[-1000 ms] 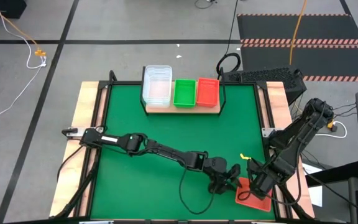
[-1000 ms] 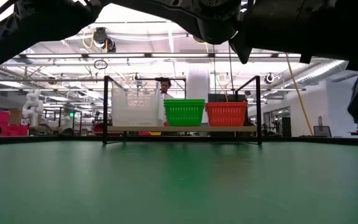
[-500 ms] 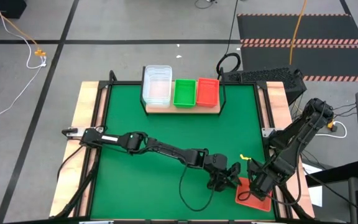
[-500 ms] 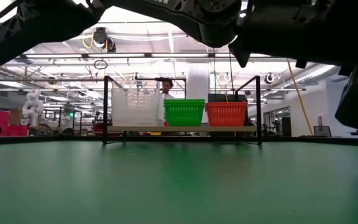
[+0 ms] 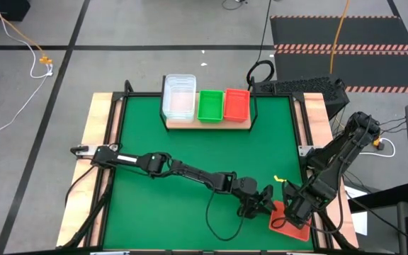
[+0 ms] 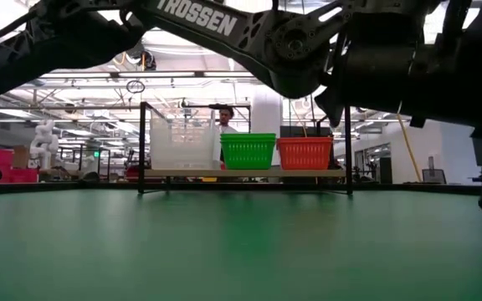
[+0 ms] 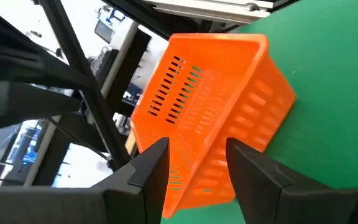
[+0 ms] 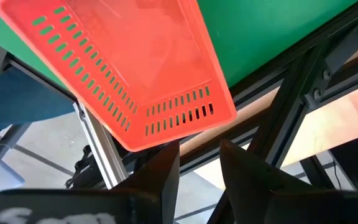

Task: Stack baskets on shelf by color
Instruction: Stack the orange bin on the top of the other orange bins on the shelf

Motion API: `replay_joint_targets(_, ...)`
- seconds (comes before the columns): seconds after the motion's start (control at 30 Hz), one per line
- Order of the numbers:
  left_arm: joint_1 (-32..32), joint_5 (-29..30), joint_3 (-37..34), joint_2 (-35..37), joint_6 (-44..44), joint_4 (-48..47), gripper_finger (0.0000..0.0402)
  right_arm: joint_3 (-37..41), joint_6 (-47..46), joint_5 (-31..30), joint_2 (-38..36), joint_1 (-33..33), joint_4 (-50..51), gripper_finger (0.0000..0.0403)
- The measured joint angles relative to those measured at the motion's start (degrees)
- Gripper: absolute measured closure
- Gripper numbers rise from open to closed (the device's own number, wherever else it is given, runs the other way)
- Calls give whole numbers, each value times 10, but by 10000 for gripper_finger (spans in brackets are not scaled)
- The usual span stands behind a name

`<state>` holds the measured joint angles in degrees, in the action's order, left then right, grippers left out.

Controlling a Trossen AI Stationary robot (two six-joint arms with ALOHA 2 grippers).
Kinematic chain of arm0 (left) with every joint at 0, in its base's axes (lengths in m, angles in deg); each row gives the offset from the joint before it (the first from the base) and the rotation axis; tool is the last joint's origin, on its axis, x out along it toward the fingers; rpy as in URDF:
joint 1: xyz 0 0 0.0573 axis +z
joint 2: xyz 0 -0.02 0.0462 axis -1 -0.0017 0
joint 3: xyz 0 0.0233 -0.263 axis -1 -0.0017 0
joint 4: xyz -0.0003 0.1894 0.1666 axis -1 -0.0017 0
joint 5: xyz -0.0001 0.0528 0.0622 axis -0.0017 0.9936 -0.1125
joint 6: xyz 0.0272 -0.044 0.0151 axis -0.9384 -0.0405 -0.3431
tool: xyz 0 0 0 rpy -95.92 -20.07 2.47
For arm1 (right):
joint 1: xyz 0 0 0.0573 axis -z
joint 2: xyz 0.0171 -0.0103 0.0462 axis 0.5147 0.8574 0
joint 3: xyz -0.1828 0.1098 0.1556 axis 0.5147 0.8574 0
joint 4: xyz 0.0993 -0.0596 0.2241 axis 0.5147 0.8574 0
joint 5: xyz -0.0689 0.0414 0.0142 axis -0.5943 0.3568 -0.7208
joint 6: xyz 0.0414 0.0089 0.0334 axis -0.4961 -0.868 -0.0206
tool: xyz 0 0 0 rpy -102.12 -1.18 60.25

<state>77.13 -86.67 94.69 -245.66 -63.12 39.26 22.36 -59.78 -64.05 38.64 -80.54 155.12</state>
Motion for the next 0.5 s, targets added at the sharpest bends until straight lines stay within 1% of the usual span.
replay_joint_targets(0.13, 0, -6, 1, 0, -1, -18, 248, 0, 4, 0, 0, 0, 0, 291)
replay_joint_targets(0.27, -4, -5, 2, 2, -20, -50, 277, 0, 2, 0, 0, 0, 0, 291)
replay_joint_targets(0.4, -11, 28, 2, 3, -26, -59, 307, 0, 1, 0, 0, 0, 0, 291)
replay_joint_targets(0.5, -14, 36, 2, 3, -44, -61, 323, 0, 1, 0, 0, 0, 0, 291)
